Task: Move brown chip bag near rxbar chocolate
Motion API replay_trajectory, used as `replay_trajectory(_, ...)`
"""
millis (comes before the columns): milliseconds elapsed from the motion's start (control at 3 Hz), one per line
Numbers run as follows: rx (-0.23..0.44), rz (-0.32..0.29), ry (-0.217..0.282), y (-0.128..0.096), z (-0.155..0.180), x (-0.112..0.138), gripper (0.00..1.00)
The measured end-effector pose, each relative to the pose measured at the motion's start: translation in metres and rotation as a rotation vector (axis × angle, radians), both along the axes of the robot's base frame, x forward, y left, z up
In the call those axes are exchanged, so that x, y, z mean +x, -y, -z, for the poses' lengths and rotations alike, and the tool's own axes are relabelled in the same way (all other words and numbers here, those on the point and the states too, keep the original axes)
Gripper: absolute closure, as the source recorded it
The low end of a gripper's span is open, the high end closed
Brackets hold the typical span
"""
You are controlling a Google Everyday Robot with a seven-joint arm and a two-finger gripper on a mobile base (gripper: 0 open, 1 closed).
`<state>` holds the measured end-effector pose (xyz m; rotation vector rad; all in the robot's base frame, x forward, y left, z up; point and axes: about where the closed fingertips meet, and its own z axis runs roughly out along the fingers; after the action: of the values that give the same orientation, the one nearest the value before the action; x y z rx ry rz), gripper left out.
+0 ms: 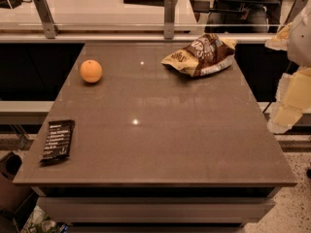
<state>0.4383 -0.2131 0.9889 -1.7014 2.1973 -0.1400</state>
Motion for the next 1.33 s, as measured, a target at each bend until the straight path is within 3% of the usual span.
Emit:
replay_trajectory(667,0.037,0.034,0.059,-0.002,0.001,0.022,0.0)
replay_trajectory(1333,0.128,0.071,0.128,-0.017,0.013,0.085,0.0)
